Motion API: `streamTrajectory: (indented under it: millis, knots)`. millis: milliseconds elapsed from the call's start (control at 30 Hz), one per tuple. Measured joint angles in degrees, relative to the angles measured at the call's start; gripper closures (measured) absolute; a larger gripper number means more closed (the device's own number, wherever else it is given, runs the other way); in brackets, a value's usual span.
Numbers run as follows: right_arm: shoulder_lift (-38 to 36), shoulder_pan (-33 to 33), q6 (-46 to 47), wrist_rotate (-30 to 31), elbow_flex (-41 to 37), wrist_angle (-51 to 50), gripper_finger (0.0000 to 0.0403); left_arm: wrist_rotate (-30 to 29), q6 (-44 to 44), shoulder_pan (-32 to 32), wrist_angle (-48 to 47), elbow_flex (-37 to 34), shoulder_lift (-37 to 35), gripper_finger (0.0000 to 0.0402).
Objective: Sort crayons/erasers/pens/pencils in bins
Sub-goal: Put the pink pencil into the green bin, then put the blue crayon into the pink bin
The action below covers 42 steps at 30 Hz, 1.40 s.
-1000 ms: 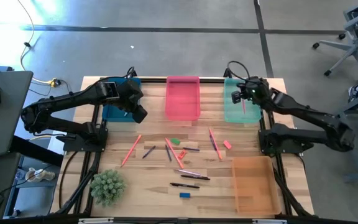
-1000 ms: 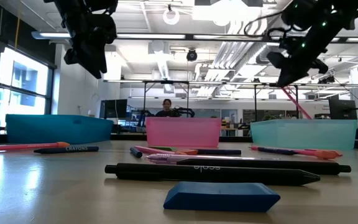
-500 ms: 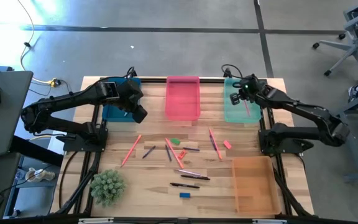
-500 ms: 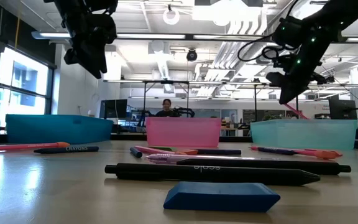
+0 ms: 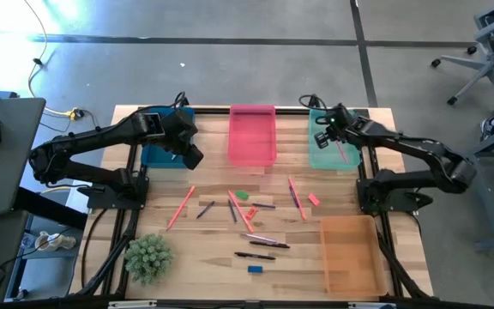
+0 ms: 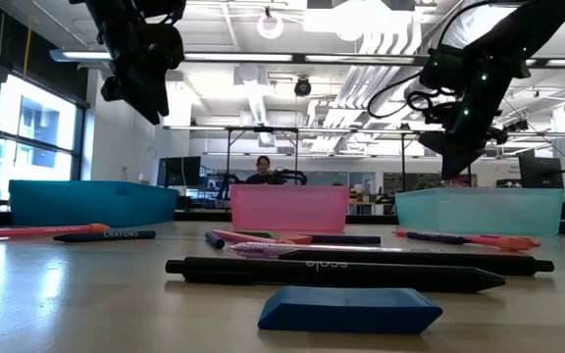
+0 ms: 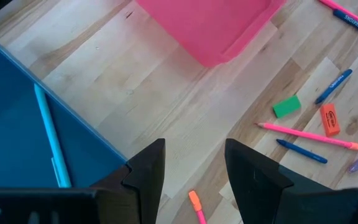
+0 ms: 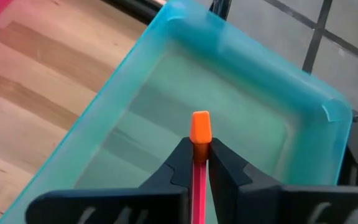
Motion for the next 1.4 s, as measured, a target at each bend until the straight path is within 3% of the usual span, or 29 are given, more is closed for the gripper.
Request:
streamTrajectory:
  millis: [500,767,1067,1233,1400]
  knots:
    - [1.3,0.0,2.4,0.2,0.0,-0.2,0.0292,0.0,0.0,0.0,0.0,0.0,0.0,0.0245]
    - [-1.9,0.0,5.6,-3.0,0.0,-1.6,0.0289,0.5,-2.7,0.0,-0.1,0.0,0.0,0.024]
    - [-13.2,2.1,7.0,-7.3,0.3,-3.2,0.0289,0.5,-10.8,-3.1,-0.4,0.0,0.0,0.0185]
    - [-17.9,5.0,5.9,-7.1,4.4,-3.8,0.0289,-0.2,-12.6,-7.8,-0.4,0.0,0.0,0.0177]
    - [-18.2,7.4,4.4,-7.1,10.7,-4.5,0.0289,-4.3,-16.3,-12.4,-0.3,0.0,0.0,0.0183]
